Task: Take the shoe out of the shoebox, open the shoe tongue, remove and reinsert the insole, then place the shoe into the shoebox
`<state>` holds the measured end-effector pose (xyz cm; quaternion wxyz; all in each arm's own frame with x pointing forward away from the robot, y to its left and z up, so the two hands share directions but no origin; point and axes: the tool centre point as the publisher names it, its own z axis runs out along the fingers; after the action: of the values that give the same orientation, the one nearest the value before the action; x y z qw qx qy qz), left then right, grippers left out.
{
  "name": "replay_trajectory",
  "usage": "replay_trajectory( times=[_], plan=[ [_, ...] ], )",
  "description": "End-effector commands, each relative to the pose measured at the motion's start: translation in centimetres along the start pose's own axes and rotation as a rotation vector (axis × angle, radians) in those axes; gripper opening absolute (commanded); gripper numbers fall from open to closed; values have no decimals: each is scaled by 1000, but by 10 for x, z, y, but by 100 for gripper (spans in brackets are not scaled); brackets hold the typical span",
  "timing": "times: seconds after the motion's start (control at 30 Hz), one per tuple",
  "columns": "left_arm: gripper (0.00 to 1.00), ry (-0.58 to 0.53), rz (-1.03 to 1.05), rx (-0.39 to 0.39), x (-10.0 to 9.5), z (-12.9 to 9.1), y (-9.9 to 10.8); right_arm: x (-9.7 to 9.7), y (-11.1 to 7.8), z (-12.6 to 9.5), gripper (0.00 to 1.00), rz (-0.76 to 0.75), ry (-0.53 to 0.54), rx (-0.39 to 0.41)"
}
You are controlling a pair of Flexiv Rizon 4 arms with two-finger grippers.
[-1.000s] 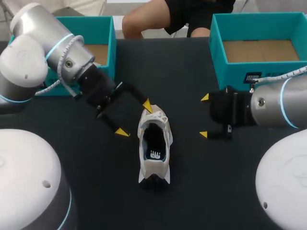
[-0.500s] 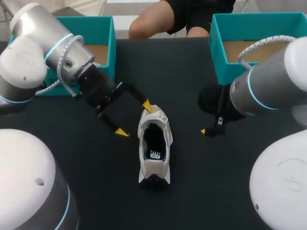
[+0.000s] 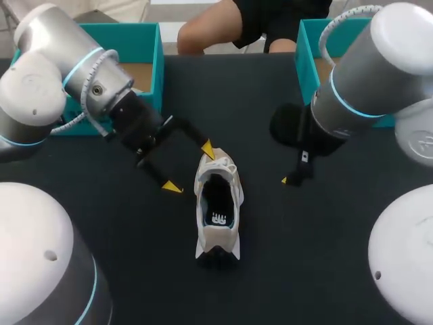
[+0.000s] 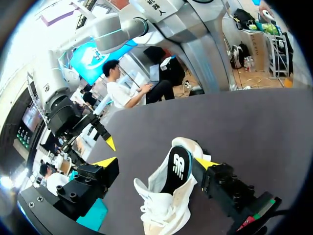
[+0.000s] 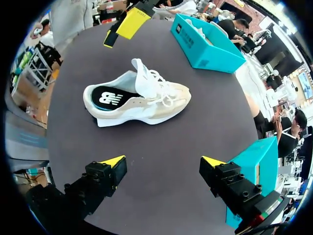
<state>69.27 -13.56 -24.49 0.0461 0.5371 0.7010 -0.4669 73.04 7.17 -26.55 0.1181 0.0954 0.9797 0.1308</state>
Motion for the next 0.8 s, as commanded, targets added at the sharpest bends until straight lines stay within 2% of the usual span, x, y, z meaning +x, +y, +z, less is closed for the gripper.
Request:
replay_trajectory(
  times=[0.03,0.3,0.63,0.8],
  plan=[
    [100,1,1,-2,1,0,-1,-1,-10,2,100,-33,234,-109],
    [100,1,1,-2,1,0,-1,-2,-17,-11,100,-51,244,-138],
    [100,1,1,-2,1,0,-1,2,-21,-41,100,-106,85,-196],
    [100,1,1,-2,1,0,-1,7,-25,-48,100,-123,91,-198]
  ],
)
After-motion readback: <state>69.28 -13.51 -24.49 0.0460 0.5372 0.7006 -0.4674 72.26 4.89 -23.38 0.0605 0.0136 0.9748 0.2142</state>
